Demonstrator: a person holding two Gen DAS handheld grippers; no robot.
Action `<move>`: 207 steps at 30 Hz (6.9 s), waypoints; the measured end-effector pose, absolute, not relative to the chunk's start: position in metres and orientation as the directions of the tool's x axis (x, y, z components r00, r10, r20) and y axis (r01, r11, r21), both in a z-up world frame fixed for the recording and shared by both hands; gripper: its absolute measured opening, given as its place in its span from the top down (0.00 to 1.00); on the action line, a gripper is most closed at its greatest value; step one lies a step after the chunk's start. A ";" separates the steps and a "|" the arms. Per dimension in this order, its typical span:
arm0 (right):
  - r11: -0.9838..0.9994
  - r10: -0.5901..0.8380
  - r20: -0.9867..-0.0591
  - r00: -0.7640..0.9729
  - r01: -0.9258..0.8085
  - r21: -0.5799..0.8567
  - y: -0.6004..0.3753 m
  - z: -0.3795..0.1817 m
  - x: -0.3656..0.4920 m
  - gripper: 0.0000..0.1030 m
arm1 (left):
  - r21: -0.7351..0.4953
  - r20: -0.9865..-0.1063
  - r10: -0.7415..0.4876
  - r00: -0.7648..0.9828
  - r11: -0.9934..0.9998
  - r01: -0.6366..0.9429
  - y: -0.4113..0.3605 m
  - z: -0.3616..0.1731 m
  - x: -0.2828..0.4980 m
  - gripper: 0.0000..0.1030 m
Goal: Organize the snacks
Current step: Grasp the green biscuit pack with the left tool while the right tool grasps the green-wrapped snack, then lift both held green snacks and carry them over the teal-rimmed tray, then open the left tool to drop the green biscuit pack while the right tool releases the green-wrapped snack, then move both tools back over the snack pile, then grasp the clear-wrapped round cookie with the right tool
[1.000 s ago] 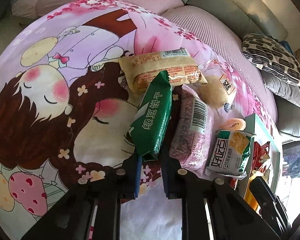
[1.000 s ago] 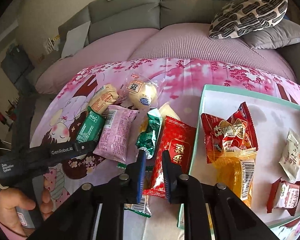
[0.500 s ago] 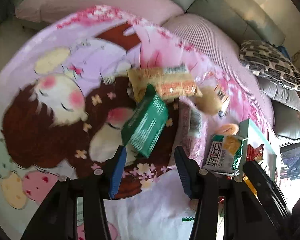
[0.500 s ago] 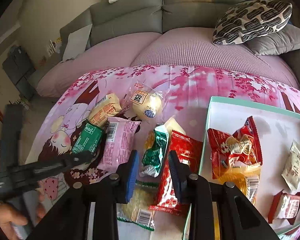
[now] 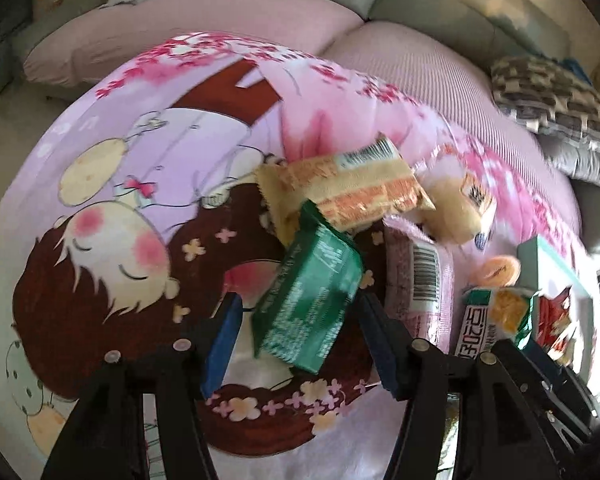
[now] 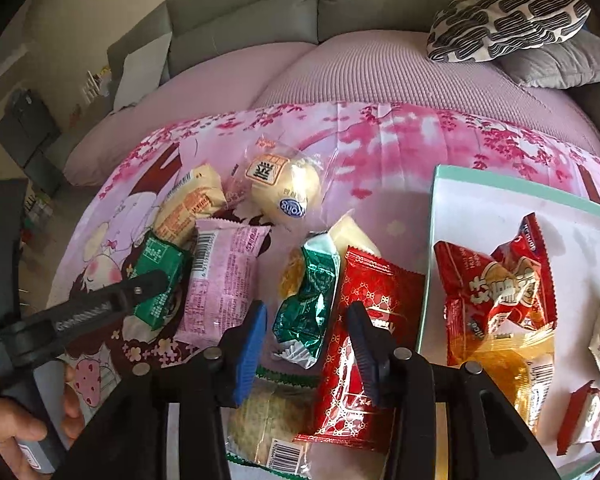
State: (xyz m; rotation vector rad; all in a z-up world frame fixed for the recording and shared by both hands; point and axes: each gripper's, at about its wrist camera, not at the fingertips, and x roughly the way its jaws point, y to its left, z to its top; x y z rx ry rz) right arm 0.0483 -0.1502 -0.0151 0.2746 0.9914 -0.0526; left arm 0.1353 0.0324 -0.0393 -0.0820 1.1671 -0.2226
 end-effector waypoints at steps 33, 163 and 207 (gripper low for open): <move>0.964 0.126 -0.803 0.582 0.120 0.238 -0.136 -0.009 0.047 0.74 | -0.097 -0.897 -0.132 0.421 0.990 0.104 0.028 -0.032 0.127 0.58; 0.970 0.100 -0.856 0.508 0.143 0.198 -0.159 0.013 0.002 0.00 | -0.133 -0.880 -0.157 0.449 0.987 0.085 0.046 -0.003 0.095 0.00; 0.963 0.227 -0.877 0.422 0.036 0.267 -0.099 -0.014 0.011 0.48 | -0.083 -0.911 -0.092 0.402 0.996 0.039 0.070 -0.024 0.098 0.00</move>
